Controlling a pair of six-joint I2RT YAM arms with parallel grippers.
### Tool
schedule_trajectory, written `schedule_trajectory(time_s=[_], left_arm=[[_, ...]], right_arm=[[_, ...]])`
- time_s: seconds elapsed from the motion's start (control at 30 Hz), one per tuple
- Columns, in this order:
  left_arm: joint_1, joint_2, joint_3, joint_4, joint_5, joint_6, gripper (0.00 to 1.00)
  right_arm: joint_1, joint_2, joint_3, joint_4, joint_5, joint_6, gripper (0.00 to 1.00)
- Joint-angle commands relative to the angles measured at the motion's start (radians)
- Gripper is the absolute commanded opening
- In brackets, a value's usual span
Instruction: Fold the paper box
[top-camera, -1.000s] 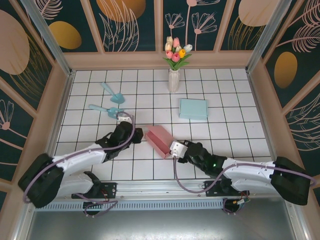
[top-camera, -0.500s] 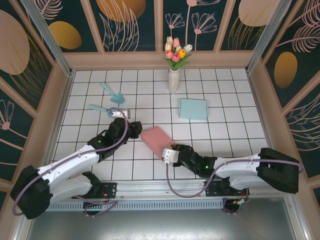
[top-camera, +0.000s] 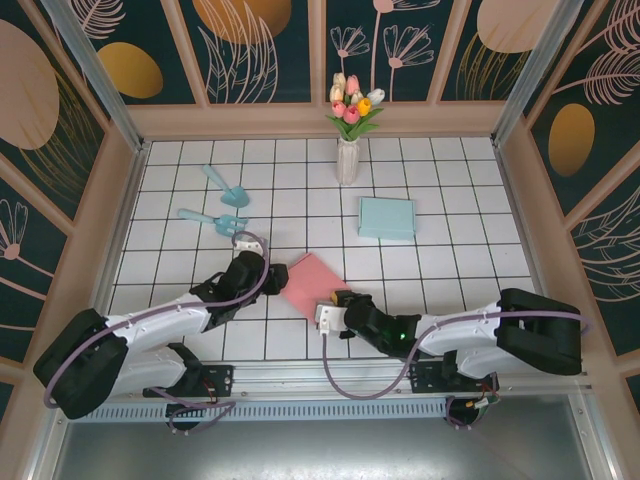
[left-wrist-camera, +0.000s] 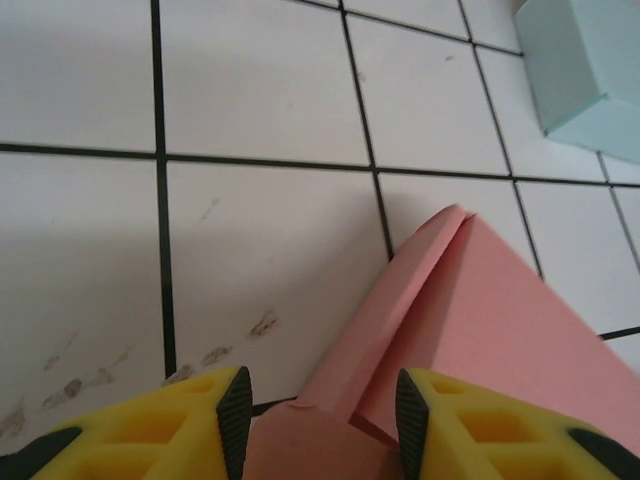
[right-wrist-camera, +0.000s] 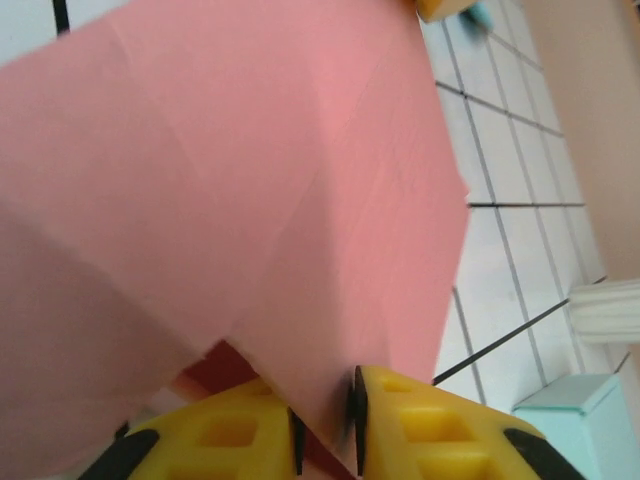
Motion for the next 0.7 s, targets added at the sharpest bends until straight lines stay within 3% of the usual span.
schedule_trajectory(time_s=[0.0, 0.2, 0.43, 0.67], left_arm=[[-0.004, 0.01, -0.035, 0.054, -0.027, -0.019, 0.46], [-0.005, 0.042, -0.046, 0.079, -0.066, -0.037, 0.46], [-0.004, 0.098, -0.042, 0.114, -0.104, -0.052, 0.46], [-0.004, 0.118, -0.041, 0.134, -0.115, -0.063, 0.46]], right_arm=[[0.01, 0.017, 0.014, -0.104, 0.001, 0.027, 0.35], [0.015, -0.041, 0.053, -0.196, -0.022, 0.07, 0.45], [0.026, -0.085, 0.085, -0.352, 0.012, 0.118, 0.47], [0.085, -0.223, 0.122, -0.423, 0.053, 0.275, 0.55]])
